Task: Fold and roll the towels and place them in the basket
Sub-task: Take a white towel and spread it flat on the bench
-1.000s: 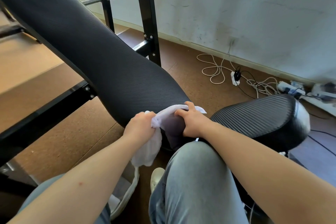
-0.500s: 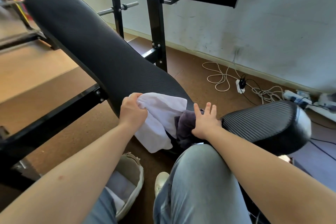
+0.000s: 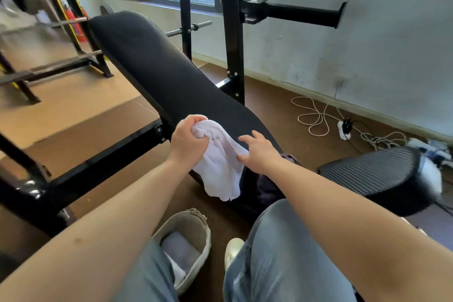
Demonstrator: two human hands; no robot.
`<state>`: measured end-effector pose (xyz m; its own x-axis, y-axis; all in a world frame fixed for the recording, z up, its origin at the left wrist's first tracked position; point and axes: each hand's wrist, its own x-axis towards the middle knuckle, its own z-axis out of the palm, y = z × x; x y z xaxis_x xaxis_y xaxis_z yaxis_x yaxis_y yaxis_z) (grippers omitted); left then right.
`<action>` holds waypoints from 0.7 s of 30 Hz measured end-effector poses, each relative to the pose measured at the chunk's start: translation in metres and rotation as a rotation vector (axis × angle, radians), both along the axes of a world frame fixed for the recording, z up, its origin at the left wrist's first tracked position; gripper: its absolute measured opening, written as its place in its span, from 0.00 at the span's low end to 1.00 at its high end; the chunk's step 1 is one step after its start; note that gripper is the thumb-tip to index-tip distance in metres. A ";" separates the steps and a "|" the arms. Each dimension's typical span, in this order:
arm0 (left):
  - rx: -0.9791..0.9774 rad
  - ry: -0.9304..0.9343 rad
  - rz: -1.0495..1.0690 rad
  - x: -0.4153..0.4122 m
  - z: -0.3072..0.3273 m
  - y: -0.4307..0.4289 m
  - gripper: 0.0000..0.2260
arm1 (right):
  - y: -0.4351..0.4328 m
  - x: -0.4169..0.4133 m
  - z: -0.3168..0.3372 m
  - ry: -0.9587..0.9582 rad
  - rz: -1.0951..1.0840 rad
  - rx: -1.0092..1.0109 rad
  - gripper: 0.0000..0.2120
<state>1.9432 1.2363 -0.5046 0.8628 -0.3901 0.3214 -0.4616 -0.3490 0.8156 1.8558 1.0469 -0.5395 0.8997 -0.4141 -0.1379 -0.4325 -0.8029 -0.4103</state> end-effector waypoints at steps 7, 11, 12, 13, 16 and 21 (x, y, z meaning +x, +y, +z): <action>-0.149 0.208 -0.121 0.000 0.004 0.033 0.15 | 0.029 0.007 -0.001 -0.035 0.176 0.230 0.14; -0.103 0.277 -0.082 0.001 0.004 0.041 0.16 | 0.045 0.010 0.006 -0.186 0.075 0.489 0.08; -0.045 0.295 -0.084 0.002 0.004 0.045 0.17 | 0.048 0.012 0.010 -0.236 0.039 0.558 0.10; 0.034 0.304 -0.089 0.003 0.004 0.048 0.18 | 0.050 0.012 0.016 -0.288 0.012 0.610 0.12; 0.285 0.273 -0.110 0.009 -0.002 0.055 0.19 | 0.054 0.015 0.037 -0.447 -0.045 0.666 0.07; 0.211 0.269 -0.195 0.005 0.001 0.055 0.34 | 0.063 0.019 0.064 -0.472 0.055 0.742 0.05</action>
<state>1.9484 1.2915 -0.5038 0.8082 -0.5888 -0.0111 -0.3156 -0.4489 0.8360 1.8744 1.1099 -0.4753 0.9468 -0.3196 0.0375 -0.0541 -0.2732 -0.9604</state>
